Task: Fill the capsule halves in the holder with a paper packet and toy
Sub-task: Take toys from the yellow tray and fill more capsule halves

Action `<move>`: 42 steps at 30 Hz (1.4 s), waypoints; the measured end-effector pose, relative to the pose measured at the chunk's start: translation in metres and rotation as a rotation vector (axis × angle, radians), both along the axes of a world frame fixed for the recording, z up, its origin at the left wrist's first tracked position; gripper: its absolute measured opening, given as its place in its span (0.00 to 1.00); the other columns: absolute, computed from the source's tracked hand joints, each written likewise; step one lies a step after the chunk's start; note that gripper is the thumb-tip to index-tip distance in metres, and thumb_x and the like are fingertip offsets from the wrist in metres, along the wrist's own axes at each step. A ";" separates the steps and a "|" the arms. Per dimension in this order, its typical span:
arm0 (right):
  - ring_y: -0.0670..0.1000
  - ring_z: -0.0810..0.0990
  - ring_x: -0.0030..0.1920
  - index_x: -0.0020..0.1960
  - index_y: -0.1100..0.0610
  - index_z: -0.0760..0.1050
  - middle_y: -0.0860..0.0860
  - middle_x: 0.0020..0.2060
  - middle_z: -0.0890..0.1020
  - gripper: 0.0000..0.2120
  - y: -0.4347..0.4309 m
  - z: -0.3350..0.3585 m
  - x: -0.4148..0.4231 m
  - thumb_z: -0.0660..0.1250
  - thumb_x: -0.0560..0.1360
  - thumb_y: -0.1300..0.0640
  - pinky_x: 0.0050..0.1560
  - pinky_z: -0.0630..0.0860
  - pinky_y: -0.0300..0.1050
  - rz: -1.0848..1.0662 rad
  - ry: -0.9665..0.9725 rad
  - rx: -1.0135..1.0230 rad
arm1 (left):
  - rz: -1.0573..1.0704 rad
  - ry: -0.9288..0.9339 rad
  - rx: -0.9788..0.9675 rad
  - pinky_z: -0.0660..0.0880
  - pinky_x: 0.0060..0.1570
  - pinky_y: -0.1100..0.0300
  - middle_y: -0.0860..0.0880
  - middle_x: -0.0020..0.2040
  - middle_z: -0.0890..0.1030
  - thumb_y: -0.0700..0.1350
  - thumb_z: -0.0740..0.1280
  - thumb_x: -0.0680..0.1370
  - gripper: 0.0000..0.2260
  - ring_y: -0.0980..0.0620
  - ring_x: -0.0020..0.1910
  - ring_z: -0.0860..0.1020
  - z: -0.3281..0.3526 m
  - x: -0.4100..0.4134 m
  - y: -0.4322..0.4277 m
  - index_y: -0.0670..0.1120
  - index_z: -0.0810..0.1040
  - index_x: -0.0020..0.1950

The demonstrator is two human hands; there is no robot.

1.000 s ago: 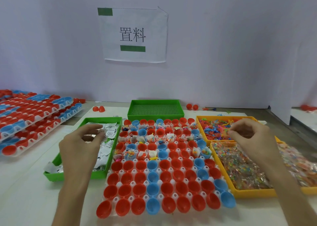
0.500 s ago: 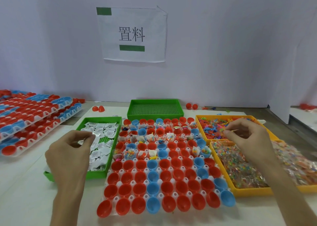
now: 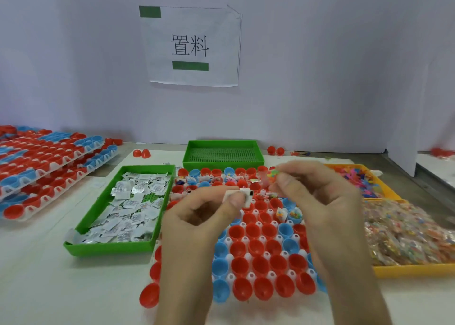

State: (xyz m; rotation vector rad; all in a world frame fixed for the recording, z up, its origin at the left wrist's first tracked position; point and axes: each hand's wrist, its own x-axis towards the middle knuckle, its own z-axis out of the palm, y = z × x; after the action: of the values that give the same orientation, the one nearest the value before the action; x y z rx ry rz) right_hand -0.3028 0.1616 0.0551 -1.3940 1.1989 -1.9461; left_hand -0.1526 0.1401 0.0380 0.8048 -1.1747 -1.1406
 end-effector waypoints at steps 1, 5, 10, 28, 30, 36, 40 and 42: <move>0.46 0.86 0.41 0.44 0.54 0.84 0.49 0.39 0.86 0.05 0.001 -0.004 0.007 0.73 0.69 0.58 0.42 0.79 0.33 0.026 -0.030 0.002 | -0.015 0.043 0.022 0.79 0.39 0.63 0.48 0.36 0.84 0.52 0.80 0.59 0.14 0.55 0.36 0.82 -0.001 -0.004 0.002 0.49 0.87 0.41; 0.46 0.86 0.42 0.43 0.58 0.84 0.51 0.39 0.86 0.08 0.003 -0.016 0.025 0.72 0.72 0.70 0.42 0.78 0.32 0.131 -0.067 0.038 | -0.004 0.161 0.017 0.77 0.35 0.67 0.44 0.34 0.84 0.49 0.77 0.60 0.11 0.53 0.34 0.82 -0.001 -0.011 0.007 0.46 0.86 0.39; 0.47 0.86 0.43 0.44 0.54 0.85 0.50 0.40 0.87 0.07 0.009 -0.017 0.021 0.73 0.73 0.65 0.43 0.78 0.32 0.185 -0.036 0.095 | 0.086 0.140 0.019 0.77 0.33 0.66 0.49 0.32 0.82 0.49 0.77 0.60 0.11 0.54 0.32 0.81 -0.003 -0.013 0.009 0.49 0.84 0.40; 0.38 0.82 0.44 0.43 0.42 0.84 0.36 0.41 0.85 0.09 -0.011 -0.016 -0.063 0.72 0.76 0.56 0.41 0.76 0.30 -0.062 0.441 0.387 | -0.042 0.126 0.102 0.79 0.36 0.66 0.46 0.35 0.84 0.66 0.83 0.44 0.30 0.52 0.35 0.83 -0.024 0.002 -0.001 0.49 0.86 0.37; 0.39 0.81 0.42 0.43 0.43 0.83 0.38 0.42 0.84 0.08 -0.039 -0.020 -0.098 0.72 0.77 0.56 0.38 0.72 0.30 -0.204 0.556 0.508 | -0.033 0.138 0.115 0.79 0.36 0.67 0.45 0.34 0.84 0.65 0.83 0.44 0.30 0.53 0.35 0.82 -0.026 0.004 -0.003 0.48 0.86 0.37; 0.45 0.78 0.46 0.53 0.52 0.83 0.50 0.53 0.84 0.07 -0.113 -0.052 -0.166 0.74 0.75 0.56 0.46 0.73 0.40 -0.299 0.883 0.883 | -0.031 0.142 0.131 0.78 0.35 0.67 0.45 0.35 0.84 0.64 0.84 0.41 0.30 0.53 0.34 0.82 -0.030 0.003 -0.004 0.47 0.85 0.34; 0.43 0.76 0.42 0.43 0.50 0.82 0.49 0.48 0.84 0.04 -0.128 -0.065 -0.169 0.77 0.72 0.55 0.43 0.73 0.40 -0.366 0.963 0.883 | -0.028 0.155 0.122 0.78 0.34 0.68 0.45 0.33 0.84 0.63 0.84 0.39 0.30 0.54 0.31 0.82 -0.029 0.003 -0.007 0.48 0.85 0.32; 0.41 0.76 0.40 0.41 0.49 0.81 0.48 0.45 0.84 0.05 -0.130 -0.064 -0.168 0.77 0.72 0.54 0.38 0.71 0.38 -0.414 0.932 0.817 | -0.025 0.171 0.134 0.78 0.33 0.67 0.45 0.34 0.85 0.62 0.84 0.38 0.30 0.53 0.32 0.82 -0.029 0.004 -0.009 0.48 0.85 0.32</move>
State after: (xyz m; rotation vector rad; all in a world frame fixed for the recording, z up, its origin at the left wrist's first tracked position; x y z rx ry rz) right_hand -0.4710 0.0321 -0.0084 -1.6370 2.4729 -0.6719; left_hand -0.1484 0.1313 0.0089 0.7787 -0.9775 -1.2932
